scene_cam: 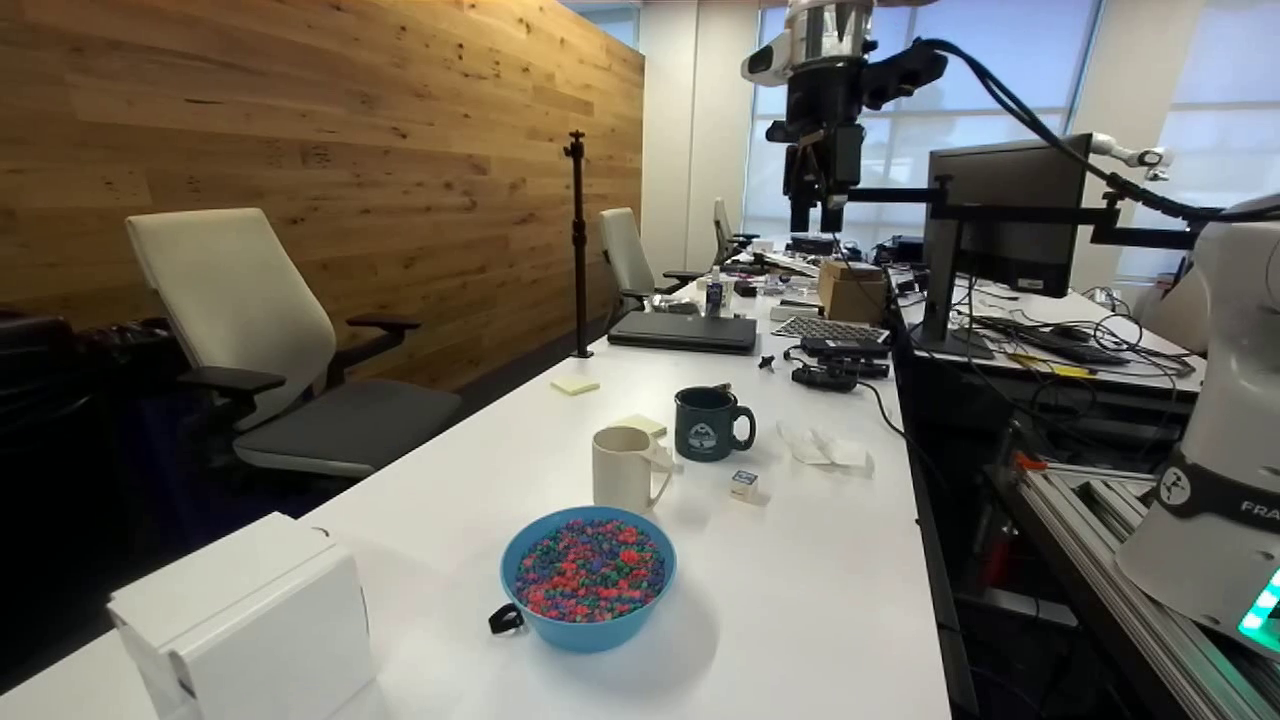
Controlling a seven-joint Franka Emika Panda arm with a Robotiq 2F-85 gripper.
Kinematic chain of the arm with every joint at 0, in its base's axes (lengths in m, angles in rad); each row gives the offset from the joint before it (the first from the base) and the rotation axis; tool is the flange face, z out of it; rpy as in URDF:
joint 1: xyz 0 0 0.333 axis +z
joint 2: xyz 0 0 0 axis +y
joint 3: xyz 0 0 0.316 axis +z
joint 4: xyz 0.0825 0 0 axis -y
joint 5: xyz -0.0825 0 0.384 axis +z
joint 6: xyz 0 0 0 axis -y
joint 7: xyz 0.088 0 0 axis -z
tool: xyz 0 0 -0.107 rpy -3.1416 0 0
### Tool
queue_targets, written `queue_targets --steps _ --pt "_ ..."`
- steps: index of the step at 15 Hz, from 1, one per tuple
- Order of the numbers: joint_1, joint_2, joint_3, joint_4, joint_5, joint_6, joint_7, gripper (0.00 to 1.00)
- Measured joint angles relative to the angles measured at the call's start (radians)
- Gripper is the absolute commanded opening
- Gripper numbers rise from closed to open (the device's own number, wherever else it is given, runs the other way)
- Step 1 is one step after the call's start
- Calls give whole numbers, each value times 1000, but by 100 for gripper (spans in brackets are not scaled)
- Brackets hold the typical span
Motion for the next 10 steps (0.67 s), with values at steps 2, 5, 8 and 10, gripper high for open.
queue_targets --steps 2,5,8,10 --pt "5 60 13 25 0 52 -2 100" --pt "9 158 23 71 8 148 -1 100" --pt "5 255 21 140 64 174 2 100" --pt "0 310 21 195 112 114 -5 100"
